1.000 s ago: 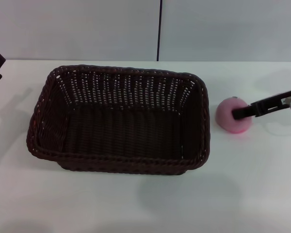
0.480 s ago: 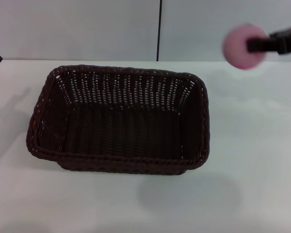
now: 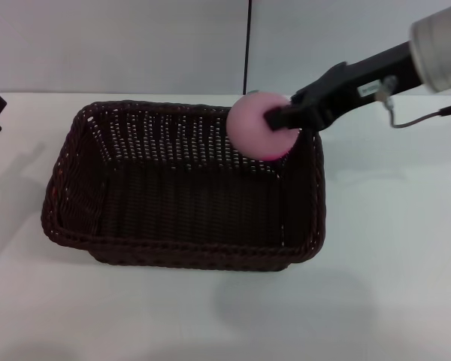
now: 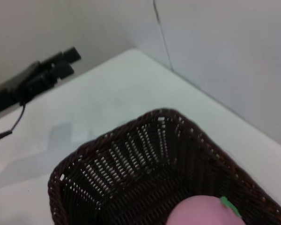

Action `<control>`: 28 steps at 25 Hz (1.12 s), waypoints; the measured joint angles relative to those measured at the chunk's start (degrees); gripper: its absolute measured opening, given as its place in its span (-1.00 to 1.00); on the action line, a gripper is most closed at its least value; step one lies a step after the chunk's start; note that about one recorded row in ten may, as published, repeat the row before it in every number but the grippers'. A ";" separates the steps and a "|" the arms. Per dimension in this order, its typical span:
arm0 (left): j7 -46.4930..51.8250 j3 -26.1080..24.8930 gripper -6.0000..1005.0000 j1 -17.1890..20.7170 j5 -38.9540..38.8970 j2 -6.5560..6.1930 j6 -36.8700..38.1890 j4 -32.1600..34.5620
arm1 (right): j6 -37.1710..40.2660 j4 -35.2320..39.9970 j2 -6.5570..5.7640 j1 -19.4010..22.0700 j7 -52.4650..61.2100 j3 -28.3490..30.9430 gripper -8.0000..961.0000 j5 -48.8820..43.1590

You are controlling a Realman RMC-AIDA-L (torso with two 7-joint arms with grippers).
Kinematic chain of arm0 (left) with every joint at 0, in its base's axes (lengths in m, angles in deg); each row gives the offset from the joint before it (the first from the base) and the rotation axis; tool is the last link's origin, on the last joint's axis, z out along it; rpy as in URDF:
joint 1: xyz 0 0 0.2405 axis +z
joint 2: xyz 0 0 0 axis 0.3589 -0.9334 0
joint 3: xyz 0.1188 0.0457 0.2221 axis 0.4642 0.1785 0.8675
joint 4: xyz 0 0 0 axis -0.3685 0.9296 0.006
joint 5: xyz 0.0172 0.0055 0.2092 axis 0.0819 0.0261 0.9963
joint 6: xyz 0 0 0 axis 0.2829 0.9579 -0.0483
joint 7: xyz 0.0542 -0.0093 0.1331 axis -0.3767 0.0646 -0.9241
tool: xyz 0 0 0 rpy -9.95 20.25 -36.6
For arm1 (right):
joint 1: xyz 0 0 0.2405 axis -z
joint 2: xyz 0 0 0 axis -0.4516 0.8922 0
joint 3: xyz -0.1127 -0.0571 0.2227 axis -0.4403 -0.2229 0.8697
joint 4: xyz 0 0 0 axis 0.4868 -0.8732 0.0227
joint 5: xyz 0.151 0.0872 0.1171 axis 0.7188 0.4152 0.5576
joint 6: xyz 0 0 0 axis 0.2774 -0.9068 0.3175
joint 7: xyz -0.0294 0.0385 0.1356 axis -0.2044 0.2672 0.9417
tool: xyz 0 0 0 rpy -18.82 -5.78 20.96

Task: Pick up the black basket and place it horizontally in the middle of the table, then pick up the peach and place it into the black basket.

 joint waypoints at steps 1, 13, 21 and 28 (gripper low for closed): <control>-0.05 -0.11 0.21 -0.01 -0.01 -0.02 0.16 -0.45 | -0.72 -1.57 0.03 -0.41 -0.38 -0.26 -0.75 -0.04; -0.21 -0.23 0.22 0.11 -0.04 -0.16 0.32 -1.25 | -3.13 -6.49 0.11 -0.59 -4.78 -0.86 -0.25 3.34; -0.52 -1.03 0.22 0.10 -0.10 -0.30 0.31 -1.93 | -4.96 -3.00 0.23 5.71 -12.75 1.53 0.41 10.83; -5.38 -7.10 0.22 1.39 -0.10 -0.36 1.89 -6.30 | -19.76 -11.98 0.35 22.57 -42.39 3.44 0.45 41.15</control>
